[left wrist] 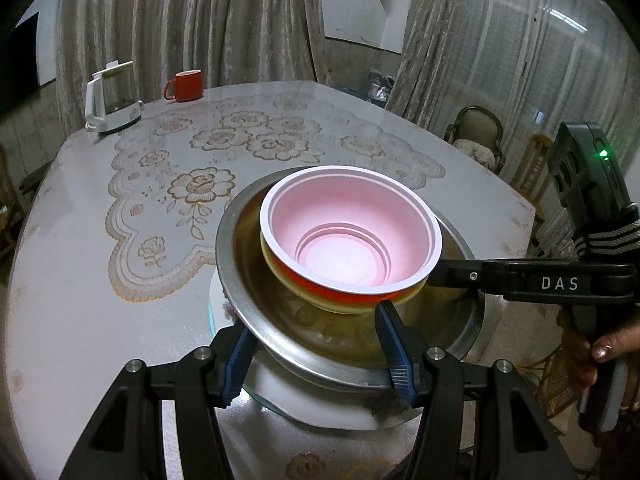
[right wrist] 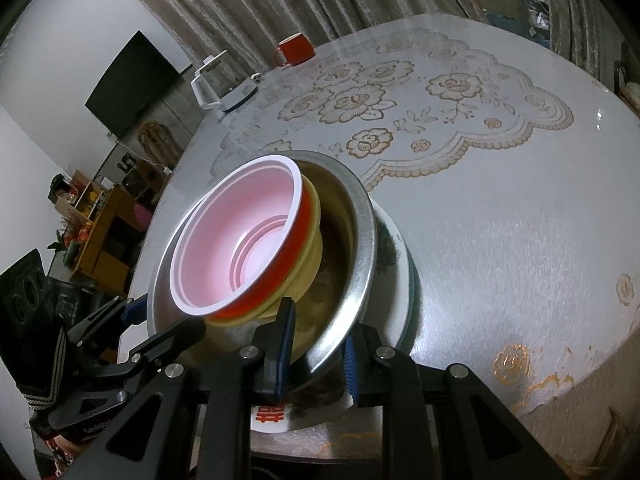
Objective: Organize plates and bowls
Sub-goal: 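Lift the steel basin with both grippers and carry it over the plate stack, then lower the steel basin onto the plate stack and open both grippers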
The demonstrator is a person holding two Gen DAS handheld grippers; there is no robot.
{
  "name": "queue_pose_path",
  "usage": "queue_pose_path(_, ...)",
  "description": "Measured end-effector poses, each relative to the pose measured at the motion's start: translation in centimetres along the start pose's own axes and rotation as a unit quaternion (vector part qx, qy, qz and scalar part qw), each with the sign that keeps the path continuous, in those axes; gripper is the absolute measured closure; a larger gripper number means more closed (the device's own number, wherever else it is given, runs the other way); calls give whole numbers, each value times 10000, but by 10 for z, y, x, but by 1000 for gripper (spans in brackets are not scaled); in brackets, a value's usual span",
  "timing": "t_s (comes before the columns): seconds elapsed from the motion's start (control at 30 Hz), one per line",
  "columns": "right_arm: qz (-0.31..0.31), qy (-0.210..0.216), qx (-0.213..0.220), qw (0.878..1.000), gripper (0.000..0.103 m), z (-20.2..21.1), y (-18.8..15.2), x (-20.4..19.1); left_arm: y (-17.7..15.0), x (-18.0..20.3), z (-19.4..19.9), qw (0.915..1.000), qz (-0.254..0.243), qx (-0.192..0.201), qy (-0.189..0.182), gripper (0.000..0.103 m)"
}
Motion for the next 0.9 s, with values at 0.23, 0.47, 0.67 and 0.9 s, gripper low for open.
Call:
queue_pose_path(0.23,29,-24,-16,10000,80,-2,-1,0,-3,-1,-1,10000,70,8,11,44)
queue_pose_path(0.47,90,-50,-61,9999,78,0,-3,-5,-7,-4,-2,9999,157,8,41,44)
queue_pose_path(0.67,-20,149,-67,9999,76,5,-8,-4,-11,-6,-2,9999,147,-14,69,45)
queue_pose_path(0.9,88,170,18,9998,81,8,-11,-6,-12,-6,0,9998,165,1,55,45)
Point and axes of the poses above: each gripper's, at about its wrist camera, not at the fingertips, and z roughly against the way its jaws point, x to its right, y to its top, the point moved 8 cm from there along -z, roughly the way its jaws point, and after that the axes turned 9 degrees about x, right-handed, at the moved point
